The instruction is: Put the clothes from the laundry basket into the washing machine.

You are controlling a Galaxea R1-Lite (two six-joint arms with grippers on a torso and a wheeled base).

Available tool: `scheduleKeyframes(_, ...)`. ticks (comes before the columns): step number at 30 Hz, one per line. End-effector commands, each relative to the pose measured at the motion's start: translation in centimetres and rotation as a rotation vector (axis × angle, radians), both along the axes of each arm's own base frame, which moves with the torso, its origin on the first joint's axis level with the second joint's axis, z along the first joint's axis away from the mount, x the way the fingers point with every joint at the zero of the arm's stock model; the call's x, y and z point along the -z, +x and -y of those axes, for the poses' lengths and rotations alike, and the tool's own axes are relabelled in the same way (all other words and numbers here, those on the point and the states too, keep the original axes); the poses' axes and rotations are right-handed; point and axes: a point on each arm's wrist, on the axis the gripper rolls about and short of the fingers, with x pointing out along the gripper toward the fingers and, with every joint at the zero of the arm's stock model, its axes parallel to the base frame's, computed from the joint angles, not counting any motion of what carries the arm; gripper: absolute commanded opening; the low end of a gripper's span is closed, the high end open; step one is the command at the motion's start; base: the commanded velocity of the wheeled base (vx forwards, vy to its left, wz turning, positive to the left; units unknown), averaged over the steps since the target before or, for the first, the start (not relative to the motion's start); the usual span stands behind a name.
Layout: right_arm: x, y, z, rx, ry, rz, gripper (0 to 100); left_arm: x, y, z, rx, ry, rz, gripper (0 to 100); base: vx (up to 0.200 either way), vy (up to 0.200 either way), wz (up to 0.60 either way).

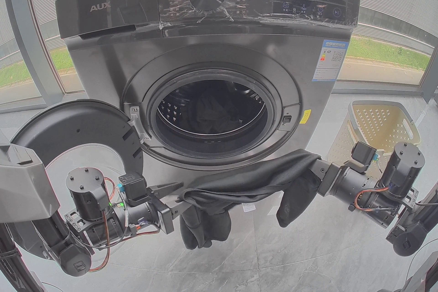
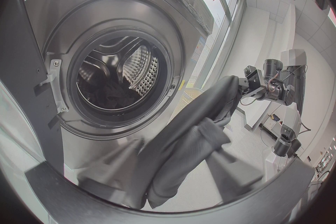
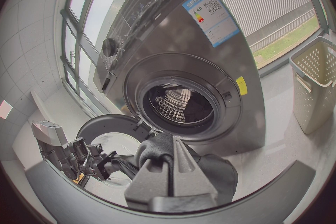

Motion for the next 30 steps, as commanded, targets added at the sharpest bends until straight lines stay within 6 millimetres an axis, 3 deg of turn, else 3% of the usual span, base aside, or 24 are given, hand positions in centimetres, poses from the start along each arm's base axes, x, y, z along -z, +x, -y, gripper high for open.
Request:
scheduleKeyframes(1,0.2,0.3,-0.9,-0.017,0.011,0.020,0,0.7,0.4,-0.4,-0.025,0.016,-0.018,100,0.000,0.000,0.00)
scheduleKeyframes(10,0.1,-0.6,-2.1,-0.072,0.020,0.029,0,2.2,1.6,-0.8,-0.057,0.040,-0.059,100,0.000,0.000,0.00)
scheduleKeyframes(18,-0.3,-0.2,-2.3,-0.030,0.031,0.046,0,2.5,1.1,-0.6,-0.042,0.048,-0.076,100,0.000,0.000,0.00)
scheduleKeyframes(24,-0.7,0.8,-2.9,-0.003,0.044,0.060,0,3.7,0.4,0.2,0.004,0.077,-0.118,100,0.000,0.000,0.00)
scheduleKeyframes(30,0.7,4.1,-4.9,0.042,0.039,0.054,0,4.6,0.5,1.7,0.052,0.090,-0.129,100,0.000,0.000,0.00)
